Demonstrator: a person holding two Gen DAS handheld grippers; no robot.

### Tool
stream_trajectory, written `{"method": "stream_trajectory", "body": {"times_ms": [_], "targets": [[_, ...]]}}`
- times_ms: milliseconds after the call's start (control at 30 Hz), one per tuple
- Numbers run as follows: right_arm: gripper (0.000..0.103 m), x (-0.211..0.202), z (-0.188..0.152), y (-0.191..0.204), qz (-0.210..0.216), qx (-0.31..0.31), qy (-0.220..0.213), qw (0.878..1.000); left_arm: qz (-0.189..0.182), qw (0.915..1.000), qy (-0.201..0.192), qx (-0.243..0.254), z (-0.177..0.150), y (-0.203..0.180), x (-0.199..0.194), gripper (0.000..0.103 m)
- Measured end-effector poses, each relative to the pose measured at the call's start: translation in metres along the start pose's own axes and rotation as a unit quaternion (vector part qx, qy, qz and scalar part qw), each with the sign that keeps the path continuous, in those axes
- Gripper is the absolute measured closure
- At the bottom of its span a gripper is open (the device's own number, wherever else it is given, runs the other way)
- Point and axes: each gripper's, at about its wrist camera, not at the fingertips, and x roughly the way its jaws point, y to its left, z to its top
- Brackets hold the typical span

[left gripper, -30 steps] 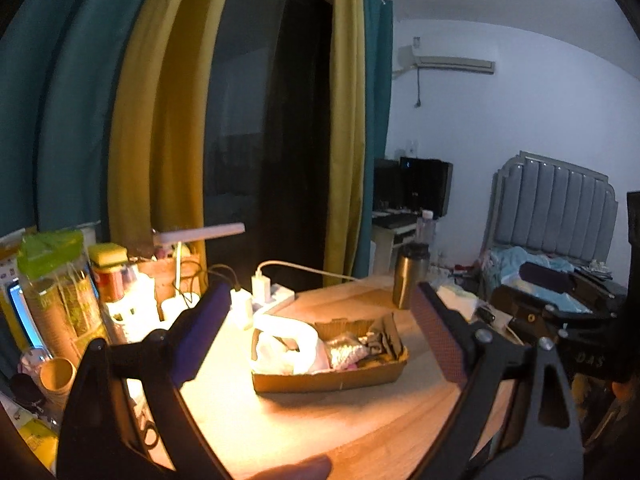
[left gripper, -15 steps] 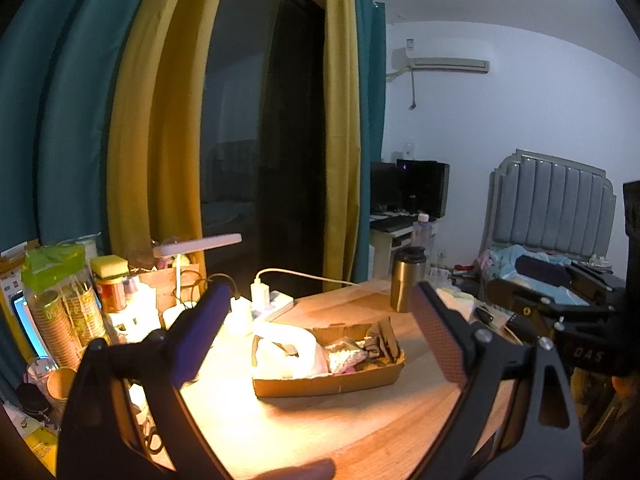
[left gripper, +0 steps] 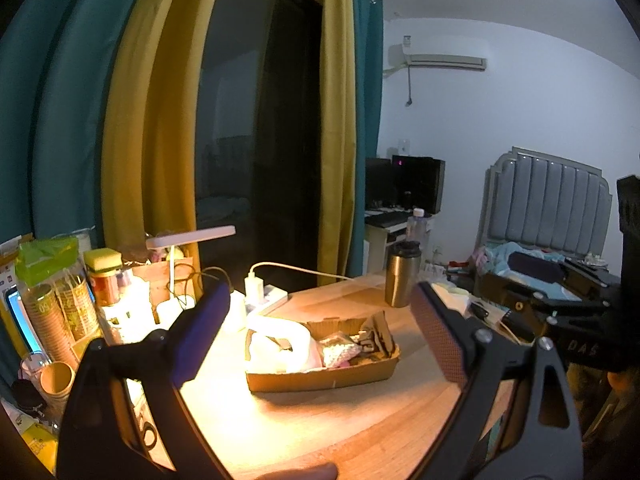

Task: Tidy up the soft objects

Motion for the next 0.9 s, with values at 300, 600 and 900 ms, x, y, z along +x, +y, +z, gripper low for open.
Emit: {"method": "stream_trajectory", "body": {"times_ms": [300, 600, 900], "targets": [[0.032, 0.002, 0.0, 0.001, 0.0, -0.001, 0.002, 1.0, 0.0, 1.0, 0.001, 0.0, -0.001, -0.001, 0.0, 0.01], [0.032, 0.007, -0.008, 0.002, 0.001, 0.001, 0.008, 1.0, 0.0, 1.0, 0.0, 0.002, -0.003, -0.004, 0.0, 0.01], [0.032, 0.009, -0.012, -0.001, 0.002, 0.003, 0.013, 1.0, 0.0, 1.0, 0.002, 0.001, -0.004, -0.006, 0.0, 0.01]]}}
